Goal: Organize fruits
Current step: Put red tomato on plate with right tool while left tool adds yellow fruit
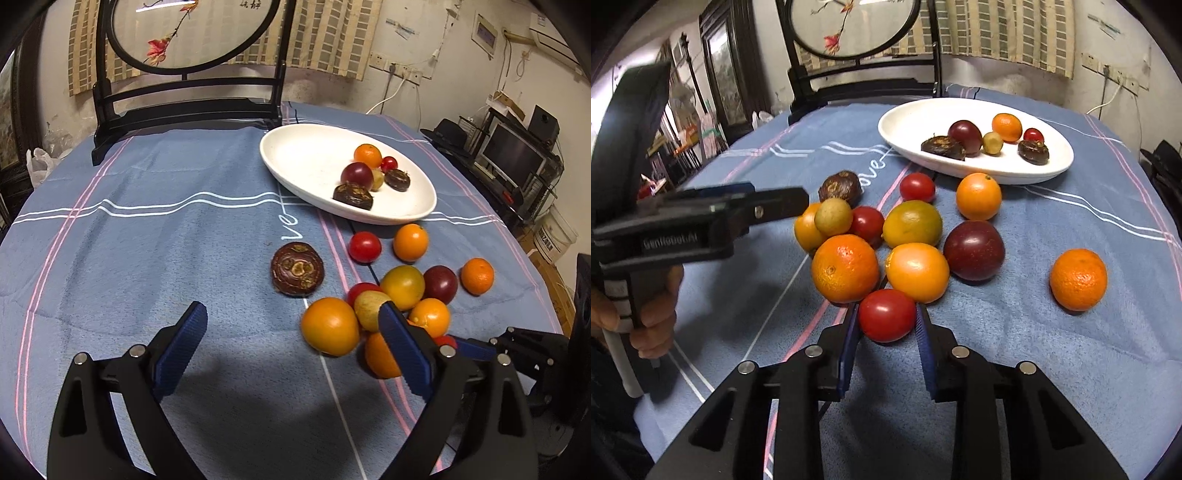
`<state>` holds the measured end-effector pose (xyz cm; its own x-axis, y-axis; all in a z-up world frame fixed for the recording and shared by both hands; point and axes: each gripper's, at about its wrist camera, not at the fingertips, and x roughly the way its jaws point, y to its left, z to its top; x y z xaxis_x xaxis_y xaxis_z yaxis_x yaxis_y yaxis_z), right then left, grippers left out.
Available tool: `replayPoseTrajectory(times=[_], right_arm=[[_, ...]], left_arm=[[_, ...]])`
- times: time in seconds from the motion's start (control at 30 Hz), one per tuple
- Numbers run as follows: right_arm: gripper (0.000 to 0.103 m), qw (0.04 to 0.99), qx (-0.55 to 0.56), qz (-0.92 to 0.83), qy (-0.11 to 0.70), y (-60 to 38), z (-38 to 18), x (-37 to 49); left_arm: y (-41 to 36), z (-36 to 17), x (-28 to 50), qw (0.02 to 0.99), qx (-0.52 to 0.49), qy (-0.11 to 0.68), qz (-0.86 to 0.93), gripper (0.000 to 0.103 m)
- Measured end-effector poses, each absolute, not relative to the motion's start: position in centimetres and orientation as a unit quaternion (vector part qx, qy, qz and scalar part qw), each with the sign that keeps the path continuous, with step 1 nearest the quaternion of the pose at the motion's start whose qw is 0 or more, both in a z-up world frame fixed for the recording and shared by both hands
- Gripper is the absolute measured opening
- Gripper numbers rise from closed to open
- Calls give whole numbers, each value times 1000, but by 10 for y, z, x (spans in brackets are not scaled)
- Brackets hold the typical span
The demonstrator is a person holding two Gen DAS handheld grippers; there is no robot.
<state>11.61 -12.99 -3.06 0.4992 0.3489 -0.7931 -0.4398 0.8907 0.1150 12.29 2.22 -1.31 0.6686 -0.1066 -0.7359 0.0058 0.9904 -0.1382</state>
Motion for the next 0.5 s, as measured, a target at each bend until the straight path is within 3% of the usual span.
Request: replayPoseTrajectory(times=[0.37, 0.43, 0.5], right_arm=[[31, 875, -52, 213, 431, -149, -26, 116], [31, 876, -56, 215, 428, -148, -25, 115], [31, 878, -62, 218, 423, -145, -24, 112]], left_arm=[[-5, -16, 117, 917, -10, 395, -54, 92], [-6, -16, 118, 920, -11, 387, -56, 89], [-9, -18, 120, 918, -13, 391, -72, 80]])
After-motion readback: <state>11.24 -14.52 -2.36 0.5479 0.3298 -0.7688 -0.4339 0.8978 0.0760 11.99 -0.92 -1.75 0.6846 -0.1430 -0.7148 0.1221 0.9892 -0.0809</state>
